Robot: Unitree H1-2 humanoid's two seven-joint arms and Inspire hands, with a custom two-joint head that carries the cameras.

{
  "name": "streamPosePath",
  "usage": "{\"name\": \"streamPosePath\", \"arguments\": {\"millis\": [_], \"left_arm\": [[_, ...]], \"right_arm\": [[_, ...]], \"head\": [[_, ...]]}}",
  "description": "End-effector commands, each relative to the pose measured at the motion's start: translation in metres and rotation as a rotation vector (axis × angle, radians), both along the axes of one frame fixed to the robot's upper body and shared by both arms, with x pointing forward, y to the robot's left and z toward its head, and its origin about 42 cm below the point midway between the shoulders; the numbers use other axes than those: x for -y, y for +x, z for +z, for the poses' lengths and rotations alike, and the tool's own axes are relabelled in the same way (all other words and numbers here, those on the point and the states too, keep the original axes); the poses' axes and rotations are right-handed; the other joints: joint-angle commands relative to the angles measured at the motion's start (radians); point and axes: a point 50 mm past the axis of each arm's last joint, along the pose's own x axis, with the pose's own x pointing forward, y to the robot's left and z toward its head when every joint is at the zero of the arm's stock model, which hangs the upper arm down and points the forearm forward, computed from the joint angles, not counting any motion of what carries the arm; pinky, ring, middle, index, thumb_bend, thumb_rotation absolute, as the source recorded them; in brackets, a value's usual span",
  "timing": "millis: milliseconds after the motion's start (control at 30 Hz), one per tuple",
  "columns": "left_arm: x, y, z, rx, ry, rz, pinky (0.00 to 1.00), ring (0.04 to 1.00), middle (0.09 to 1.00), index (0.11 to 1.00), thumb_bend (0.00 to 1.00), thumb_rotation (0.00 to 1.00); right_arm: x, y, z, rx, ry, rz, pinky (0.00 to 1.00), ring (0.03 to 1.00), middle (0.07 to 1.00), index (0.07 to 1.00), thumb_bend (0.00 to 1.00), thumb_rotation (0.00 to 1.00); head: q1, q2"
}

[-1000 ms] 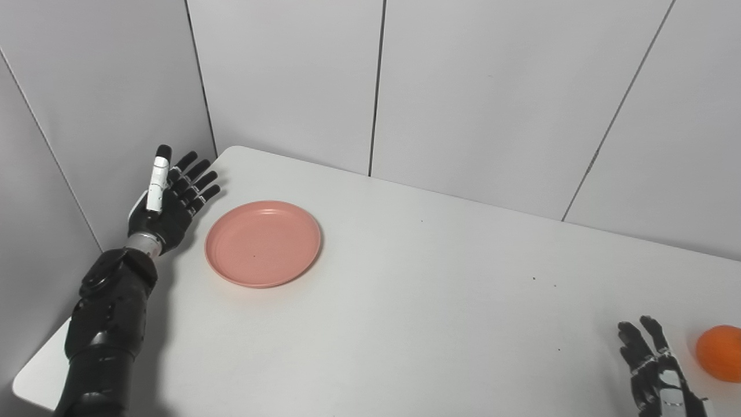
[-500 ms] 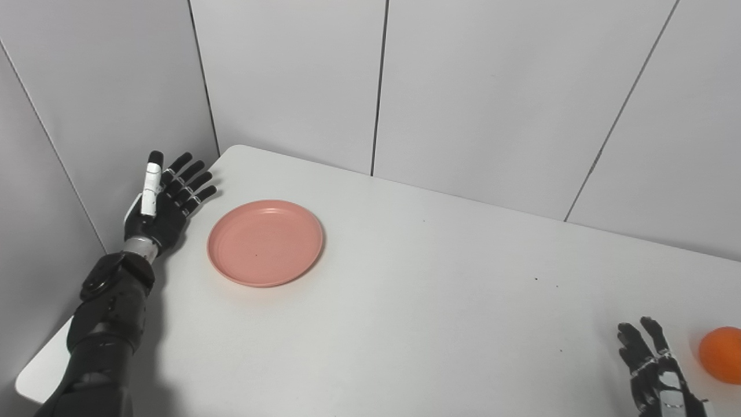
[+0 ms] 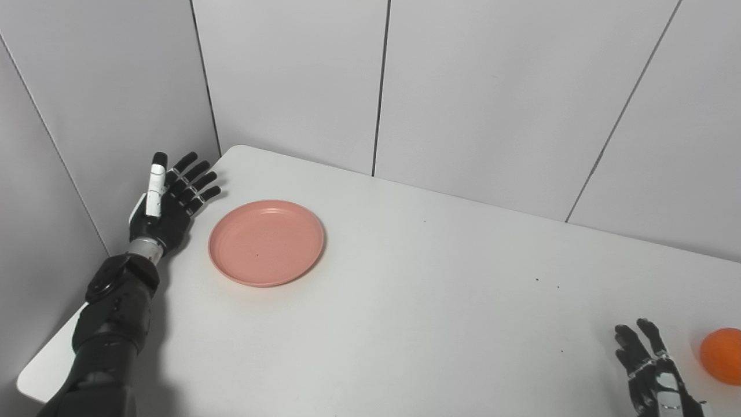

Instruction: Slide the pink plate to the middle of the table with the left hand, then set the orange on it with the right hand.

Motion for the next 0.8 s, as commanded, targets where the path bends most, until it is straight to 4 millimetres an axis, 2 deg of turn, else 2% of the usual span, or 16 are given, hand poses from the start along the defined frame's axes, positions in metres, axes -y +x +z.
{"name": "streamPosePath", "arguments": {"millis": [0, 67, 133, 200, 333, 433, 533, 767], "left_arm": [[0.011, 0.002, 0.003, -0.001, -0.005, -0.051, 0.68, 0.805, 0.834, 0.819, 0.93, 0.7], [0.017, -0.001, 0.004, 0.005, -0.012, -0.071, 0.75, 0.864, 0.89, 0.858, 0.92, 0.7], [0.022, -0.003, 0.005, 0.007, -0.012, -0.088, 0.8, 0.889, 0.889, 0.825, 0.91, 0.7], [0.026, -0.004, 0.005, 0.007, -0.016, -0.099, 0.87, 0.91, 0.921, 0.848, 0.86, 0.75], [0.034, -0.008, 0.007, 0.0, -0.003, -0.104, 0.89, 0.928, 0.927, 0.886, 0.86, 0.76], [0.031, -0.008, 0.003, -0.003, -0.001, -0.117, 0.89, 0.929, 0.92, 0.901, 0.87, 0.75], [0.027, -0.008, -0.001, -0.011, 0.011, -0.128, 0.86, 0.906, 0.909, 0.895, 0.89, 0.76], [0.033, -0.009, -0.001, -0.007, -0.007, -0.149, 0.87, 0.902, 0.906, 0.864, 0.9, 0.73]], "right_arm": [[-0.014, -0.026, -0.039, -0.161, 0.059, -0.003, 0.97, 0.923, 0.87, 0.92, 0.78, 0.87], [-0.015, -0.026, -0.039, -0.161, 0.06, -0.002, 0.97, 0.923, 0.87, 0.918, 0.79, 0.87], [-0.015, -0.026, -0.039, -0.16, 0.06, -0.001, 0.97, 0.922, 0.872, 0.918, 0.78, 0.87], [-0.015, -0.026, -0.039, -0.16, 0.06, 0.001, 0.97, 0.926, 0.879, 0.925, 0.77, 0.87], [-0.015, -0.026, -0.04, -0.163, 0.063, -0.002, 0.97, 0.925, 0.874, 0.923, 0.77, 0.87], [-0.016, -0.026, -0.039, -0.163, 0.059, -0.002, 0.96, 0.92, 0.874, 0.924, 0.77, 0.87], [-0.017, -0.026, -0.039, -0.165, 0.063, -0.001, 0.96, 0.919, 0.871, 0.92, 0.77, 0.86], [-0.018, -0.027, -0.039, -0.156, 0.052, -0.003, 0.94, 0.912, 0.869, 0.916, 0.77, 0.86]], "head": [[-0.001, 0.002], [-0.002, 0.002], [-0.004, 0.003], [-0.004, 0.003], [-0.005, 0.003], [-0.007, 0.006], [-0.008, 0.007], [-0.012, 0.011]]}}
